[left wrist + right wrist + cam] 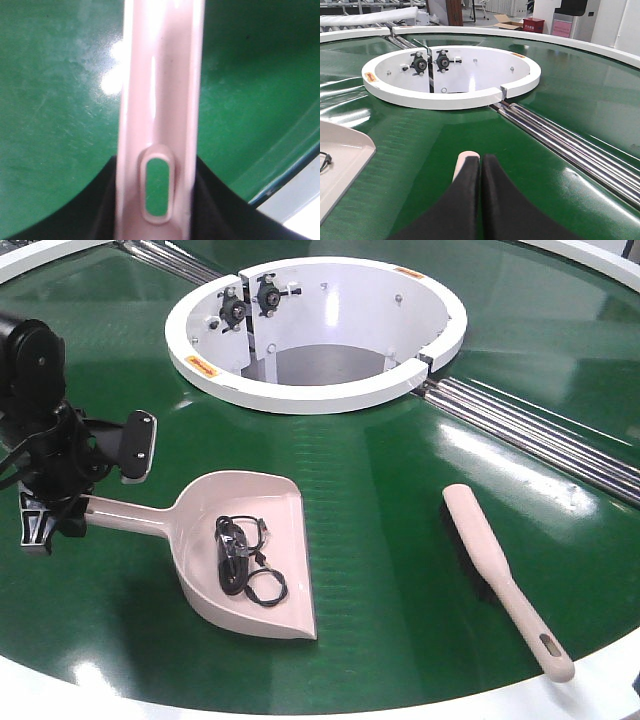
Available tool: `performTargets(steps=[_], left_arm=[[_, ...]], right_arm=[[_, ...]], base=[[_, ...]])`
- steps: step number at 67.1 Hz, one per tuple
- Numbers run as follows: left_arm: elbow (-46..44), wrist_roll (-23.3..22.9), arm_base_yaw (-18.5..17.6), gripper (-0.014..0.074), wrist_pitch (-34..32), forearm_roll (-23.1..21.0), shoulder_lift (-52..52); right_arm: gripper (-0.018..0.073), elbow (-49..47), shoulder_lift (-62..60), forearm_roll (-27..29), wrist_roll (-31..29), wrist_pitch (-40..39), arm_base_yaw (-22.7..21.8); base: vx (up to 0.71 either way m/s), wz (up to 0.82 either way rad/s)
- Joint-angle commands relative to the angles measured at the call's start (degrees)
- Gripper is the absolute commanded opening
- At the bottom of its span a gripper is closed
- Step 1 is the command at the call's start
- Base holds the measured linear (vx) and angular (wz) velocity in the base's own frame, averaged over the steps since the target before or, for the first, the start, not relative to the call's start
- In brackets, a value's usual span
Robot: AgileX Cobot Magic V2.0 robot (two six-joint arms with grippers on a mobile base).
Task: Clean and inspect green conveyor with broom and dustpan
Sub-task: 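Release the dustpan handle and raise the left gripper away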
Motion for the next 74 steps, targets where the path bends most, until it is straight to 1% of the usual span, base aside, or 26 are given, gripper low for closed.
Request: performTargets(steps=[1,64,74], left_arm=[[-1.64,-1.0,-0.39,-0.0006,1.17,-0.78,-2.68],[-1.64,-1.0,-0.39,-0.0006,1.04,-0.78,-2.68],[-1.64,-1.0,-0.39,0.0016,1.16,-0.28,-2.68]], right_arm=[[-0.0006,-1.52,0.43,-0.06,-0.28,-4.81,-0.36],[-0.0004,-1.52,0.43,-0.11,-0.28,-4.81,-0.36],[-0.0004,-1.52,0.43,-0.11,-0.28,-4.81,-0.36]], base=[[0.0,0.0],[0.0,0.0],[0.0,0.0]])
